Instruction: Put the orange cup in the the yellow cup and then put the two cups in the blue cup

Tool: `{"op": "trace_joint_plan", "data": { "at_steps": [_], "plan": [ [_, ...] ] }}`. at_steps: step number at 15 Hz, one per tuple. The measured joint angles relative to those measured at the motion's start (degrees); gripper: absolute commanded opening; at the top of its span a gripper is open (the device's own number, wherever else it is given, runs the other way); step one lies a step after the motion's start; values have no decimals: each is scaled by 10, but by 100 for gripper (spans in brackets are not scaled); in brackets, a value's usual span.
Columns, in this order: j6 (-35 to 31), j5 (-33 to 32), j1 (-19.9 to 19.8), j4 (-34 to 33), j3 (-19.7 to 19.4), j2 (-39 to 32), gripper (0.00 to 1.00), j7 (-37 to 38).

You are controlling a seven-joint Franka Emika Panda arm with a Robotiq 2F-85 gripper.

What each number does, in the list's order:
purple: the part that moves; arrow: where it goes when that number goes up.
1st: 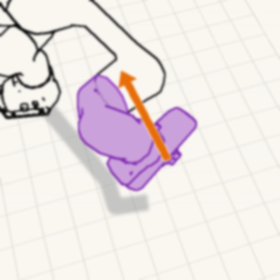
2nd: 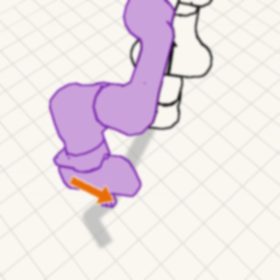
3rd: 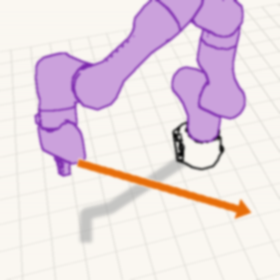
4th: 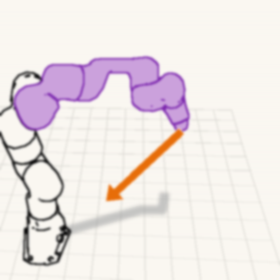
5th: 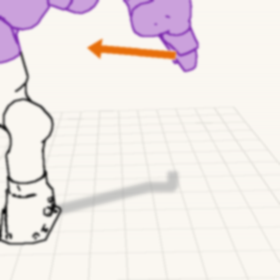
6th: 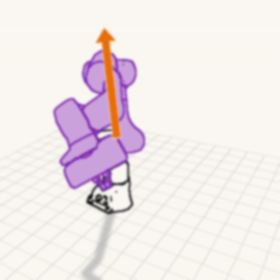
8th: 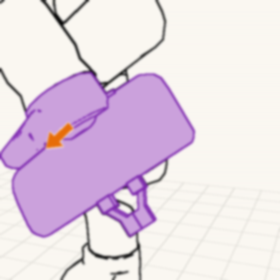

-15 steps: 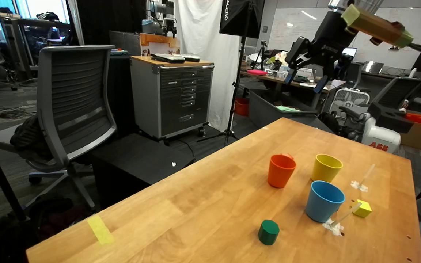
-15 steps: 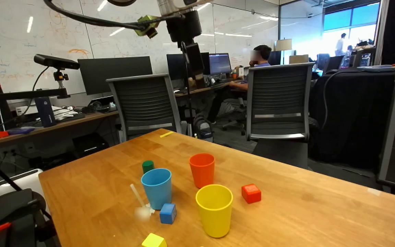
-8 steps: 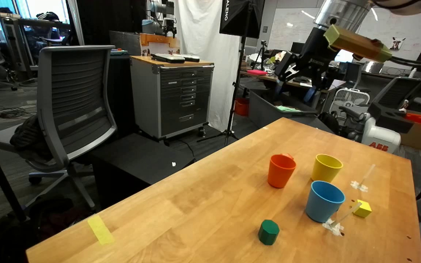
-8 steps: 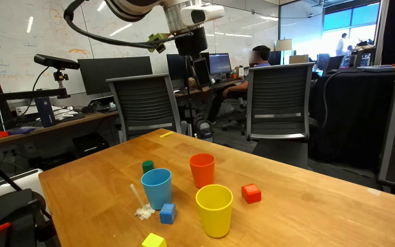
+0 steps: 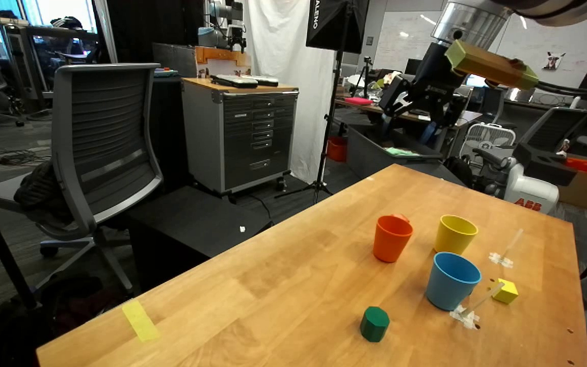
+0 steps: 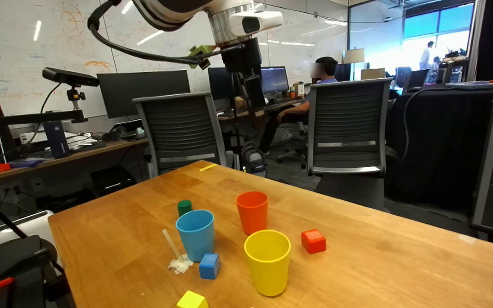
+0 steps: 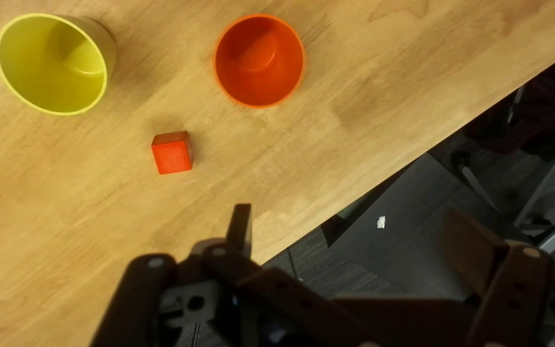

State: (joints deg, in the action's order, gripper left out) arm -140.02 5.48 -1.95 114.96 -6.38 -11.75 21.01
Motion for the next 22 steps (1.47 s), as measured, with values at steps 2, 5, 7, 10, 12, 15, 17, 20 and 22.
{"op": "trace_joint_plan", "data": {
  "at_steps": [2, 5, 7, 10, 12, 15, 17, 20, 22],
  "plan": [
    [0, 0, 0, 0, 0, 0, 100, 0],
    [1, 0, -1, 2, 0, -12, 100, -1],
    [0, 0, 0, 1, 0, -29, 100, -3],
    [-1, 0, 1, 0, 1, -64, 100, -9],
    [-8, 0, 3, -2, 3, -90, 100, -15],
    [-16, 0, 9, -11, 7, -133, 100, -21],
    [-23, 0, 16, -21, 9, -160, 100, -25],
    [-31, 0, 27, -41, 11, -193, 100, -25],
    [-31, 0, 32, -54, 12, -209, 75, -26]
  ]
}}
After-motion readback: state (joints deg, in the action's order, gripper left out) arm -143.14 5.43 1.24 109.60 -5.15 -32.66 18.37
